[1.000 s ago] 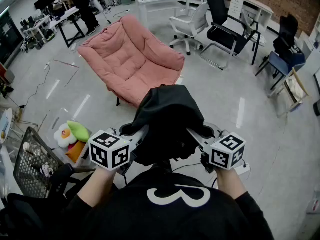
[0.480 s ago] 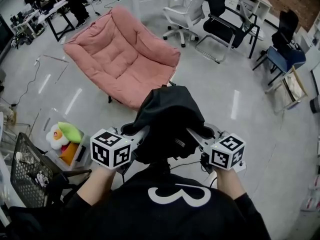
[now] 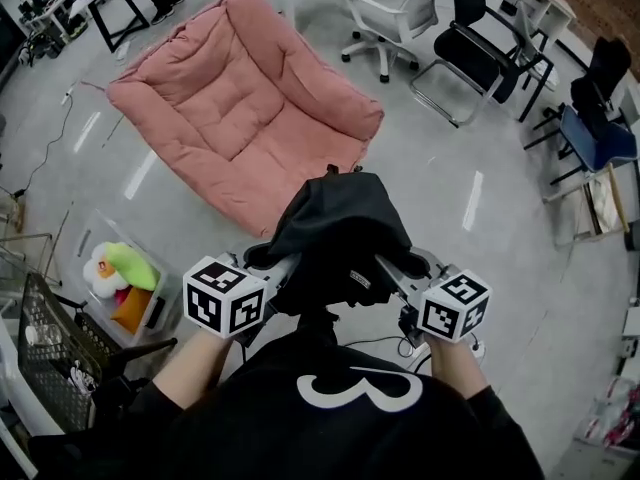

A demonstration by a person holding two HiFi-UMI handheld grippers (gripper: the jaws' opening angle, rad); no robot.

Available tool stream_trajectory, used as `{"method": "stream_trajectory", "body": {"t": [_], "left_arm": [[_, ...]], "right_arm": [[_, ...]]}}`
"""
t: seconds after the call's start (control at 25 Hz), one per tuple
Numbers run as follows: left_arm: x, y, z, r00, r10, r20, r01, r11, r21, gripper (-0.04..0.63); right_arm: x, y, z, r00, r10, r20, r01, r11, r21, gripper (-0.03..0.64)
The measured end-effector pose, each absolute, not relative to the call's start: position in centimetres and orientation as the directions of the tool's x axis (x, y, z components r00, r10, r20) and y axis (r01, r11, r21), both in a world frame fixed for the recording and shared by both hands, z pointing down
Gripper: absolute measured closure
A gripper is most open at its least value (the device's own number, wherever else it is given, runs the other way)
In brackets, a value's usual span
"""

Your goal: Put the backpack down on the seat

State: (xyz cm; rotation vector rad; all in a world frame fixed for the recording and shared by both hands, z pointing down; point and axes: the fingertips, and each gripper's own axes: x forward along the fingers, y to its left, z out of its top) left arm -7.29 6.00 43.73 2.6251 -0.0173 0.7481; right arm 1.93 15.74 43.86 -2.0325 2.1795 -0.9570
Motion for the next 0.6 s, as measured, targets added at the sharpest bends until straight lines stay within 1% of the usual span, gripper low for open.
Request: {"method": "stream_trajectory", "body": {"t": [0.36,0.6], "left_arm": [[-1.1,-5.3,45.4,0.862,0.069,0.501,-0.185,-0.879,0.439,0.511],[0.1,-10.6,44.5,0.875,-0.028,0.484,-0.260,-0.870,0.419,0.511]], "right_arm": [[8.9,3.6,44.4,-0.209,-0.867,0.453,-0.911,0.004,-0.413,0.546],[10.8,-2.7,42.9,-0.227,-0.872,0.435,-0.926,0.054,-0.374,0.546]]}}
